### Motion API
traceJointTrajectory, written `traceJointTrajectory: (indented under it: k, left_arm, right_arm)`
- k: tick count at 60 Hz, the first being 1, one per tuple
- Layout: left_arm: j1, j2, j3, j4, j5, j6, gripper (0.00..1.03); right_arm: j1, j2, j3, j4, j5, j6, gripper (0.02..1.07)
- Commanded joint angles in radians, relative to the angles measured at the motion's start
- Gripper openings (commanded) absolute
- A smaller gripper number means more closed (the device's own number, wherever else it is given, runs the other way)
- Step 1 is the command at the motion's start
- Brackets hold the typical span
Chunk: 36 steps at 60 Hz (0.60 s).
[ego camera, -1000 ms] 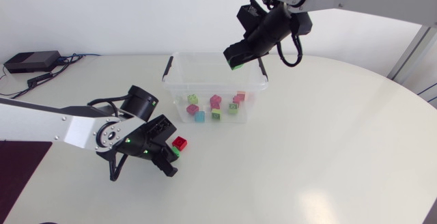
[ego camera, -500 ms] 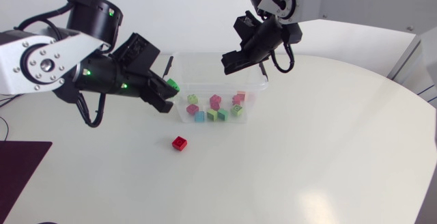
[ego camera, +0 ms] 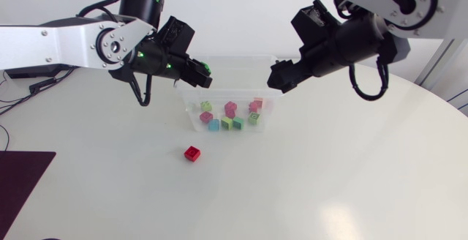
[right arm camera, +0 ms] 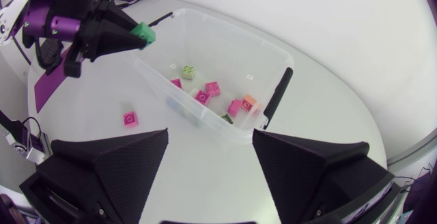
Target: Pick up the duplo bricks and place them in the container
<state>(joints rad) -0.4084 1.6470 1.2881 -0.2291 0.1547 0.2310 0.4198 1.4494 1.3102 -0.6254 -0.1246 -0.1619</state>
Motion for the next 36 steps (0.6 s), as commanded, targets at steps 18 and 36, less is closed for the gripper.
traceJointTrajectory:
  k: [18, 36]
  left_arm:
    - [0.01, 0.181, 0.117, 0.06, -0.073, -0.022, 0.87]
    - [0.029, -0.038, -0.038, 0.01, -0.076, -0.001, 0.98]
  right_arm:
    - [-0.007, -0.259, -0.356, 0.064, 0.034, -0.062, 0.98]
    - [-0.019, -0.414, -0.483, 0.064, 0.049, -0.08, 0.98]
